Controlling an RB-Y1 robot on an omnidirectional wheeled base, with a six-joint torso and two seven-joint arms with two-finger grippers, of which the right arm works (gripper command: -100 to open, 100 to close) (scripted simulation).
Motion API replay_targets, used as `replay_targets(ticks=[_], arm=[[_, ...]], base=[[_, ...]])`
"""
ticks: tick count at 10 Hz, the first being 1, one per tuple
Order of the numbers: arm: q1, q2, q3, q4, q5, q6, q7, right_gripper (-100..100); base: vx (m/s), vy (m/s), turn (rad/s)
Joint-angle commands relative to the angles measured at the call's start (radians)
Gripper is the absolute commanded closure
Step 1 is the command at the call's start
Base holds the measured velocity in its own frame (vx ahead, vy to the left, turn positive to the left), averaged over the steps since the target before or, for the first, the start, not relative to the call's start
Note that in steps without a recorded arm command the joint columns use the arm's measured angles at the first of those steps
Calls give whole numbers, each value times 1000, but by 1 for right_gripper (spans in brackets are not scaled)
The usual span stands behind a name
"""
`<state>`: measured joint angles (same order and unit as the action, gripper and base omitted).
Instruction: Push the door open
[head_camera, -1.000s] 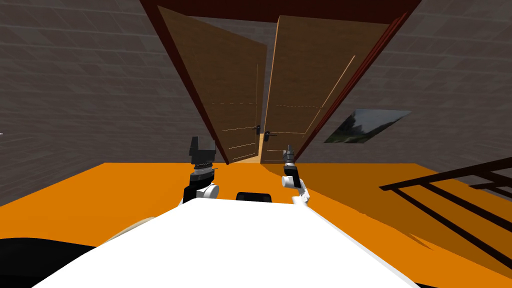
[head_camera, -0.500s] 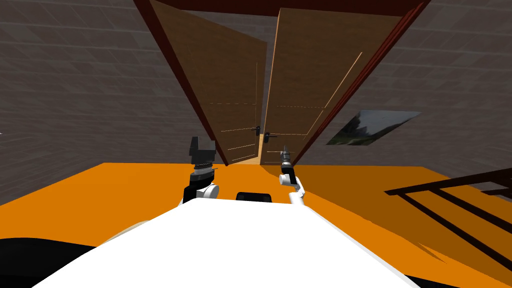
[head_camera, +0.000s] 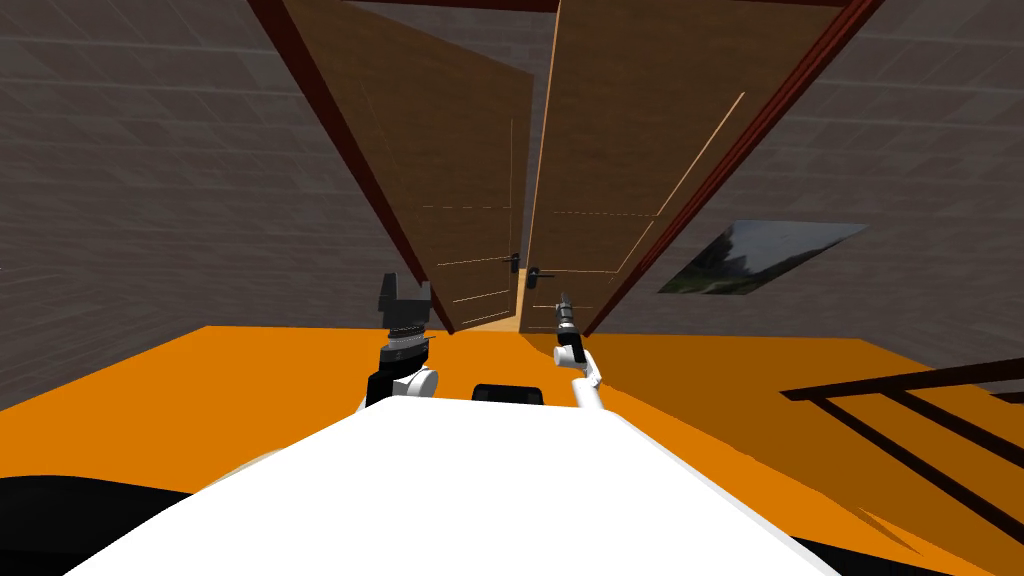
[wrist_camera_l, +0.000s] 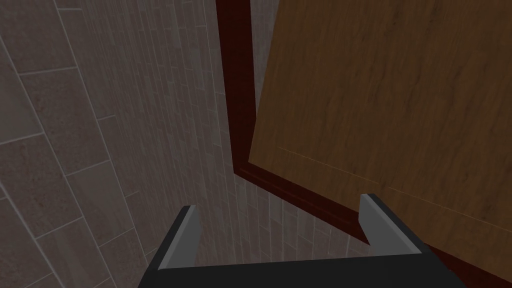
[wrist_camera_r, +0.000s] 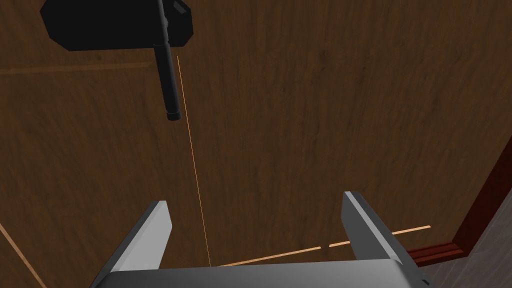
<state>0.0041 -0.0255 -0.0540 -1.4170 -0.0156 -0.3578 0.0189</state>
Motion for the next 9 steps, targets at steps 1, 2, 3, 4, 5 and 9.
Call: replay_targets(ticks=[1, 2, 3, 4, 5, 9], arm=[[-22, 2, -1, 39, 1, 6, 2, -100], [-34, 6, -1, 60, 2, 10, 4, -100], [-46, 10, -1, 81, 3, 14, 6, -100], [-58, 13, 0, 102, 4, 18, 8, -100], [-69, 17, 0, 120, 5, 22, 10, -100], [-117, 38, 0, 203, 10, 37, 19, -100]], base=[[85, -35, 21], [86, -36, 16], [94, -38, 19], [102, -35, 18], [107, -38, 19], [103, -38, 17]])
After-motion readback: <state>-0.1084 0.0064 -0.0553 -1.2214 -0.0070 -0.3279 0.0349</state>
